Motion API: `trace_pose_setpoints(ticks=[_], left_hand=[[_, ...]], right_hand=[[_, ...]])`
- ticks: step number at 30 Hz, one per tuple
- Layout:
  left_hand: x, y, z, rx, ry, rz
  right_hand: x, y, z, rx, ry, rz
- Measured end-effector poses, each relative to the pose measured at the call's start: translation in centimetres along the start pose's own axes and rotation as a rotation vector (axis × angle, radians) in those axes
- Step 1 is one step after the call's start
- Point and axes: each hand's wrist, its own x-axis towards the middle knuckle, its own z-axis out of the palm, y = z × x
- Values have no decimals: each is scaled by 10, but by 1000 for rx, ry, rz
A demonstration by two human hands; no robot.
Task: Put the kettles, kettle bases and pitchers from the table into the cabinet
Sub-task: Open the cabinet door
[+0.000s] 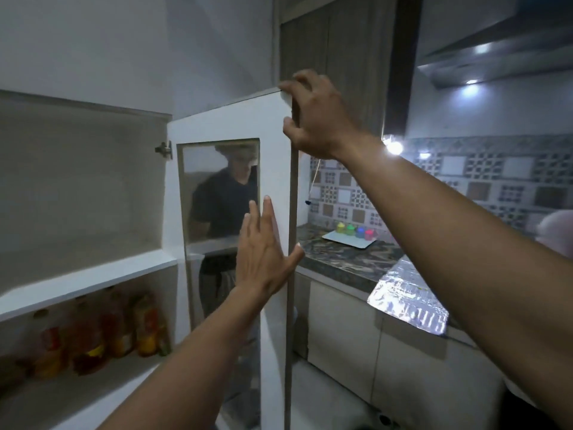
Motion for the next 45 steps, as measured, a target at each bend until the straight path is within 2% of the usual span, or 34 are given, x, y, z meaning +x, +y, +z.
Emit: trace_pose_setpoints(ticks=[5, 12, 21, 37, 41, 45], left_hand=[[38, 34, 61, -9, -36, -9], [69, 58, 126, 28, -41, -44], [85, 67, 159, 63, -70, -54], [93, 51, 148, 81, -165, 15], [92, 40, 132, 119, -176, 55], [89, -3, 102, 193, -144, 0]], right_hand=[[-1, 68, 9, -94, -87, 74], [6, 133, 34, -93, -171, 149], [9, 172, 57, -56, -169, 181], [10, 161, 68, -108, -178, 238], [7, 137, 67, -132, -104, 155], [3, 98, 85, 11, -104, 62]])
